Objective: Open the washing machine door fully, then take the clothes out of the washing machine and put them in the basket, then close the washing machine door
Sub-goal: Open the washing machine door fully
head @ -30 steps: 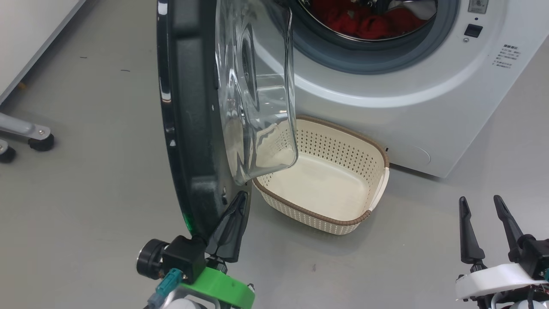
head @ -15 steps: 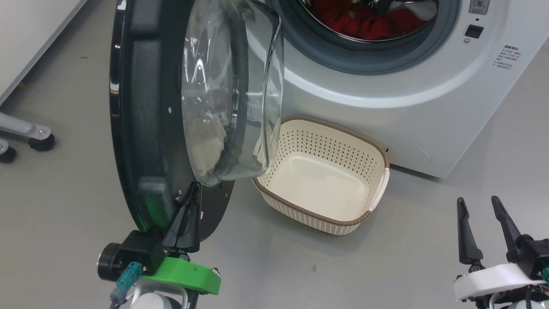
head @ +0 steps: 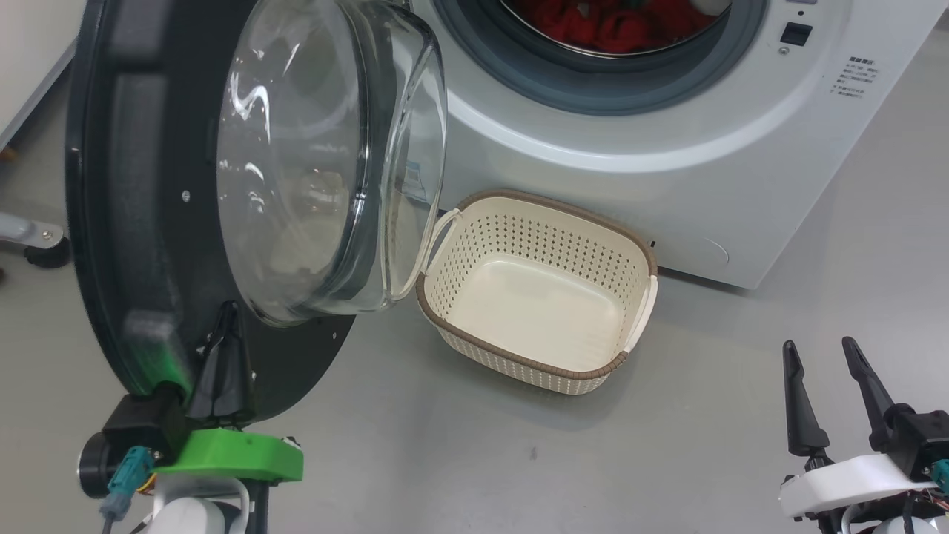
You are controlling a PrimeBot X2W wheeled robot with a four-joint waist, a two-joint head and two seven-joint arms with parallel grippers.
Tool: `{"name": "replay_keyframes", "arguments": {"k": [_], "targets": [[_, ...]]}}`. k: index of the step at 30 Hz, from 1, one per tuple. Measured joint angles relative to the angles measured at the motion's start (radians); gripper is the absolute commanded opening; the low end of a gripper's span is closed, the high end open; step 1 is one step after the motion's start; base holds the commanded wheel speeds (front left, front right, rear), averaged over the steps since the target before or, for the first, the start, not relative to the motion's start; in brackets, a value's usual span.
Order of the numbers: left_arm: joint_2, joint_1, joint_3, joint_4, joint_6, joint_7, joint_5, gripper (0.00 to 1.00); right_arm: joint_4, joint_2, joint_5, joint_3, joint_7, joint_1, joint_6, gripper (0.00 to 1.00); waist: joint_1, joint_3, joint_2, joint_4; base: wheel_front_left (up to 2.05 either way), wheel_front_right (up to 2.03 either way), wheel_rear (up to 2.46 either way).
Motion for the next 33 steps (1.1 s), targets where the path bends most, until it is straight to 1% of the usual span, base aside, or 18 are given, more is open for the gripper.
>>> {"name": "replay_keyframes", "arguments": {"k": [10, 21, 33], "targets": [[0.001, -0.002, 0.124, 0.012, 0.000, 0.000, 0.015, 0.00, 0.002, -0.004, 0.000, 0.006, 0.000, -0.019, 0.000, 1.00, 0.0000, 0.023, 0.0000, -0.029, 0.00, 0.00, 0.00], [-0.001, -0.028, 0.312, 0.035, 0.000, -0.003, 0.013, 0.00, -0.007, -0.023, 0.000, 0.002, 0.000, -0.041, 0.000, 1.00, 0.0000, 0.070, 0.0000, -0.047, 0.00, 0.00, 0.00], [-0.010, -0.086, 0.415, 0.079, 0.000, -0.003, -0.012, 0.00, -0.012, -0.049, 0.000, -0.002, 0.000, -0.072, 0.000, 1.00, 0.0000, 0.122, 0.0000, -0.054, 0.00, 0.00, 0.00]]}}
